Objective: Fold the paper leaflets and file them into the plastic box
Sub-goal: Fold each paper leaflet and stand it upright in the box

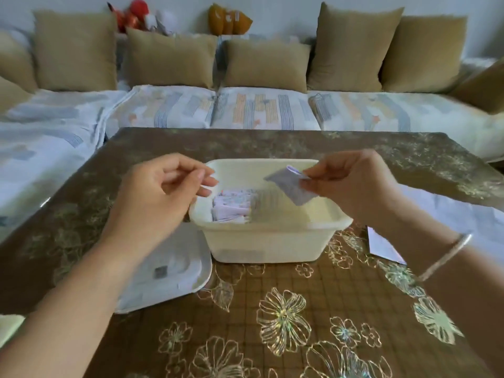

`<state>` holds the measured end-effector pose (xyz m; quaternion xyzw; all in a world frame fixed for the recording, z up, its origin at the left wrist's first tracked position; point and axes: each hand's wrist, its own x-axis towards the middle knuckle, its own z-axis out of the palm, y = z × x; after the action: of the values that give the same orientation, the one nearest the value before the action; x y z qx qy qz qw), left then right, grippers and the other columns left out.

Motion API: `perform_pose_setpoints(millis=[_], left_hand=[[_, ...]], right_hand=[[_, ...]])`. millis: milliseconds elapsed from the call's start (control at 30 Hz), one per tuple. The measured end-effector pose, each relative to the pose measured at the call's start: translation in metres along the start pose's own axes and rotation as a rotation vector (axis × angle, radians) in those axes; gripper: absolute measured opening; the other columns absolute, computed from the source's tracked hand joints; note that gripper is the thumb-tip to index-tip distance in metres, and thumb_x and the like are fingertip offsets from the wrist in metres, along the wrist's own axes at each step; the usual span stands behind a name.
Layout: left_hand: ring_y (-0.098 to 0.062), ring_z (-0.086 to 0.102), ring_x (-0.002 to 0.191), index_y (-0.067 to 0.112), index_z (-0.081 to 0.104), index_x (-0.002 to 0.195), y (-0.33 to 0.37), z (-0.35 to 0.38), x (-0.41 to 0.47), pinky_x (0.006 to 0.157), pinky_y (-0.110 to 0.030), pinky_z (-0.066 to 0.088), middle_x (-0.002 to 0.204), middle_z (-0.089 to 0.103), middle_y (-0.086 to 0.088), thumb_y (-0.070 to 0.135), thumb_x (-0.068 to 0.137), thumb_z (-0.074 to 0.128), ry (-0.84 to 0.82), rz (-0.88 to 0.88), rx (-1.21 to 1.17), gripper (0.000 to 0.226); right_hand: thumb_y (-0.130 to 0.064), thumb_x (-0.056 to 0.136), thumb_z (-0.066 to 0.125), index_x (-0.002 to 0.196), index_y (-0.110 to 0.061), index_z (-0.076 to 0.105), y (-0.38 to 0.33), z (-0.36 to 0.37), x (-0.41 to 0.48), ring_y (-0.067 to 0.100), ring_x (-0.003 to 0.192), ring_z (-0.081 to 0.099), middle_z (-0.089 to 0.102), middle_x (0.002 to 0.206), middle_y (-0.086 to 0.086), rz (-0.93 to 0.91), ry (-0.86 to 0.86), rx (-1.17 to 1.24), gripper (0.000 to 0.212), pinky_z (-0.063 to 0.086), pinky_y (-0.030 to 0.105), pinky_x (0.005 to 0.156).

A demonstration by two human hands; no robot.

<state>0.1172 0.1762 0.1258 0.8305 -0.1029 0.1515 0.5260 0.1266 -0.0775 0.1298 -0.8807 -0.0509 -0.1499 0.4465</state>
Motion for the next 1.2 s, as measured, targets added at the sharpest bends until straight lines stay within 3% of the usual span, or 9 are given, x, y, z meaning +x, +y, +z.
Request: perform_pose_setpoints(millis=[100,233,333,467,633,767,900,1033,1200], left_hand=[[0.005,0.067,0.079,0.027,0.072,0.092,-0.01,0.002,0.035,0.073,-0.011,0.054,0.083,0.073,0.017,0.006,0.095,0.055,-0.085,0.049,0.242,0.026],[0.013,0.055,0.083,0.038,0.071,0.09,-0.013,0.019,0.056,0.078,-0.009,0.042,0.079,0.056,0.033,0.011,0.095,0.048,-0.314,0.189,0.603,0.037],[0.003,0.045,0.084,0.039,0.07,0.094,-0.02,0.032,0.065,0.082,-0.023,0.032,0.085,0.052,0.022,0.01,0.094,0.044,-0.453,0.282,0.831,0.04],[-0.023,0.052,0.096,0.033,0.072,0.105,-0.03,0.048,0.07,0.088,-0.03,0.043,0.099,0.065,0.002,0.006,0.088,0.046,-0.621,0.292,1.013,0.041],[-0.025,0.058,0.088,0.026,0.073,0.1,-0.041,0.062,0.071,0.082,-0.032,0.047,0.097,0.069,0.001,0.008,0.084,0.048,-0.71,0.294,1.103,0.035],[-0.021,0.05,0.067,0.021,0.066,0.08,-0.04,0.065,0.07,0.069,-0.032,0.041,0.071,0.057,0.002,0.01,0.085,0.048,-0.797,0.222,1.121,0.021],[-0.023,0.062,0.083,0.021,0.072,0.098,-0.038,0.065,0.075,0.076,-0.038,0.055,0.095,0.07,-0.001,0.017,0.087,0.047,-0.86,0.084,1.027,0.028],[-0.019,0.061,0.085,0.026,0.072,0.106,-0.034,0.064,0.077,0.081,-0.036,0.054,0.101,0.071,0.002,0.018,0.089,0.047,-0.917,0.061,1.017,0.032],[-0.013,0.053,0.068,0.027,0.071,0.107,-0.033,0.062,0.077,0.063,-0.029,0.047,0.086,0.064,0.003,0.021,0.092,0.047,-0.935,0.068,1.052,0.029]], right_hand=[[-0.028,0.071,0.082,0.066,-0.036,0.07,0.012,0.025,0.033,0.005,0.066,0.063,0.066,0.062,-0.017,-0.062,-0.189,-0.367,0.015,0.049,0.021,0.063],[-0.038,0.074,0.077,0.079,-0.033,0.073,0.013,0.053,0.046,0.011,0.075,0.061,0.062,0.067,-0.014,-0.136,-0.324,-0.634,0.008,0.053,0.028,0.071],[-0.038,0.078,0.073,0.08,-0.034,0.069,0.014,0.063,0.056,0.013,0.079,0.059,0.067,0.079,-0.013,-0.12,-0.367,-0.69,0.006,0.052,0.028,0.066],[-0.034,0.081,0.069,0.083,-0.036,0.068,0.017,0.073,0.067,0.018,0.087,0.062,0.069,0.092,-0.011,-0.11,-0.364,-0.719,0.003,0.035,0.02,0.05],[-0.036,0.08,0.071,0.083,-0.036,0.069,0.019,0.074,0.073,0.018,0.083,0.063,0.07,0.091,-0.012,-0.074,-0.379,-0.693,0.004,0.041,0.023,0.054],[-0.033,0.08,0.071,0.087,-0.036,0.07,0.021,0.069,0.071,0.016,0.084,0.061,0.069,0.094,-0.012,-0.061,-0.442,-0.734,0.008,0.04,0.021,0.054],[-0.029,0.081,0.071,0.089,-0.034,0.069,0.024,0.078,0.073,0.021,0.089,0.063,0.069,0.098,-0.006,-0.062,-0.477,-0.754,0.01,0.037,0.022,0.059],[-0.021,0.083,0.067,0.095,-0.025,0.07,0.023,0.092,0.075,0.028,0.09,0.064,0.069,0.098,0.003,-0.094,-0.451,-0.76,0.013,0.044,0.027,0.067],[-0.028,0.085,0.066,0.098,-0.018,0.066,0.013,0.11,0.07,0.029,0.095,0.063,0.066,0.103,0.005,-0.2,-0.486,-0.818,0.017,0.041,0.028,0.065]])
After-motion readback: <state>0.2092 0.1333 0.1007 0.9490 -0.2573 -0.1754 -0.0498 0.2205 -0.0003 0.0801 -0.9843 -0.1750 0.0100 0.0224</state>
